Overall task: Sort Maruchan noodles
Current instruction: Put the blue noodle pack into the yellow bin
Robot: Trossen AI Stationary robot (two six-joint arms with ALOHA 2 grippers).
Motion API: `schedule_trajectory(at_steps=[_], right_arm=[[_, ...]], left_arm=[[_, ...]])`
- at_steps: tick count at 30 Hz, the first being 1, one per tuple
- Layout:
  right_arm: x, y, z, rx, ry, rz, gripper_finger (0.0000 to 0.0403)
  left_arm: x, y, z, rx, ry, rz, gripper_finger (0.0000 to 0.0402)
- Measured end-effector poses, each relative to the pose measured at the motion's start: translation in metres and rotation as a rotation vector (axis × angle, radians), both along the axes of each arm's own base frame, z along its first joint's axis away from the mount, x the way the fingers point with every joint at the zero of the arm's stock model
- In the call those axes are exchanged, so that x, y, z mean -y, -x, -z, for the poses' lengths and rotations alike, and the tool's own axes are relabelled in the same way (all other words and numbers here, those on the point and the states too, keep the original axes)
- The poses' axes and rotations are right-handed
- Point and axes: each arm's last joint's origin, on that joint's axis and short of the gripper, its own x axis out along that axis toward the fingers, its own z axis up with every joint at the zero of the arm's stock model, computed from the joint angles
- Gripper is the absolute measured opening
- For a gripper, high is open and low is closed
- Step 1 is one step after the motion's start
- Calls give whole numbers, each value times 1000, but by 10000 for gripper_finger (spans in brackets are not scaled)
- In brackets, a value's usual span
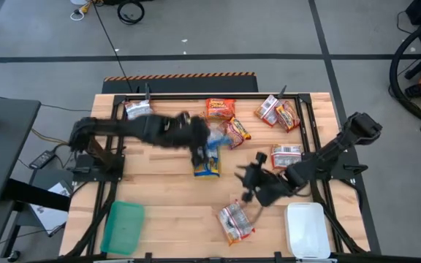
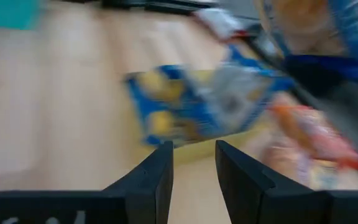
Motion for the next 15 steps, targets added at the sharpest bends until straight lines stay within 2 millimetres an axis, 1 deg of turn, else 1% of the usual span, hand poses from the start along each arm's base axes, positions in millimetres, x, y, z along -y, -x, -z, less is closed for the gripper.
schedule_trajectory(at_steps=[2, 4, 7, 9, 11, 15], right_arm=[[16, -6, 3, -16, 12, 52, 125], [31, -12, 5, -38, 14, 67, 125], [50, -20, 8, -47, 11, 57, 125], [65, -25, 8, -36, 33, 63, 125], [82, -31, 7, -13, 63, 79, 125], [118, -39, 4, 5, 112, 85, 125]], left_arm=[[-28, -1, 1, -27, -22, -35, 6], [-54, -3, 5, -59, -40, -67, 6], [-89, -7, 18, -123, -31, -85, 5], [-106, -8, 24, -142, 18, -79, 5], [-120, -7, 30, -162, 61, -75, 5], [-138, -8, 47, -248, 119, -88, 5]])
